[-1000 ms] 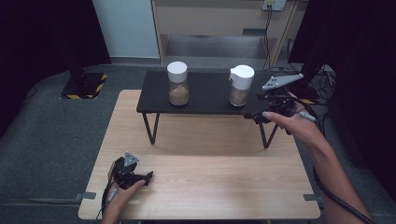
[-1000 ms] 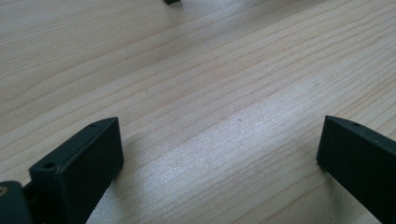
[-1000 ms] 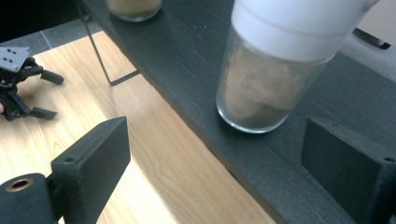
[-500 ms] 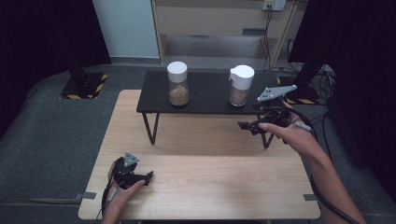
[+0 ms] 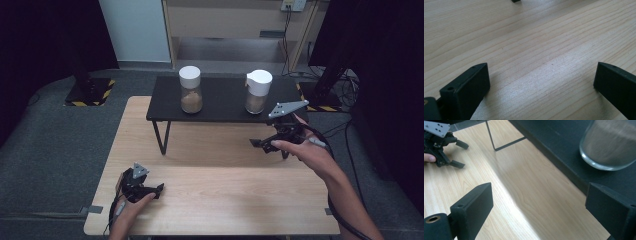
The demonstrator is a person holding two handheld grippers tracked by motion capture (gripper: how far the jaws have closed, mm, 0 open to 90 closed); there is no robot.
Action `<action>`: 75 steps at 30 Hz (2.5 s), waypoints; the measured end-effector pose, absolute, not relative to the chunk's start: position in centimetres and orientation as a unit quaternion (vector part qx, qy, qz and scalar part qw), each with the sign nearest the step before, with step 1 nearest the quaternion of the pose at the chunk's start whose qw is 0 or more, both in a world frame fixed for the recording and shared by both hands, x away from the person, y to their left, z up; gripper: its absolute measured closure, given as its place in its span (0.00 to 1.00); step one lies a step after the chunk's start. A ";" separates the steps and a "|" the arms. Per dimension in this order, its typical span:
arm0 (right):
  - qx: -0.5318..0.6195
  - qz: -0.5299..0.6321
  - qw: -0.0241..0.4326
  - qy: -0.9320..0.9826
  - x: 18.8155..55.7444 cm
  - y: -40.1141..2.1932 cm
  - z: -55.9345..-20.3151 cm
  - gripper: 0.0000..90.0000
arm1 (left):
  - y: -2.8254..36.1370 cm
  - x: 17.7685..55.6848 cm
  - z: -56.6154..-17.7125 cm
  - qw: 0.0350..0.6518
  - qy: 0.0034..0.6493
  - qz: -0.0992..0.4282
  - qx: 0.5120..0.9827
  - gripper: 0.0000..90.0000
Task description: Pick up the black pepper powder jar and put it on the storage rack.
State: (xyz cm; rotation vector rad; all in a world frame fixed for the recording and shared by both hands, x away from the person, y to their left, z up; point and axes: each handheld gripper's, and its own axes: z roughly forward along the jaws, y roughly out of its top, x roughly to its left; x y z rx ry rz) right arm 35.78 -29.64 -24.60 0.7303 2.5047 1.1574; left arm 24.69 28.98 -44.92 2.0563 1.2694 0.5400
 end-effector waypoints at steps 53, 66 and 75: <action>0.282 0.376 0.110 0.875 34.6 -30.1 -31.8 0.06 | 29.0 24.7 -44.9 0.327 0.485 0.206 0.785 0.00; 0.293 0.372 0.103 0.875 34.0 -30.5 -34.2 0.06 | 29.0 24.7 -44.9 0.327 0.485 0.207 0.785 0.00; 0.294 0.370 0.100 0.876 33.6 -30.7 -35.3 0.06 | 29.0 24.7 -44.9 0.327 0.485 0.207 0.785 0.00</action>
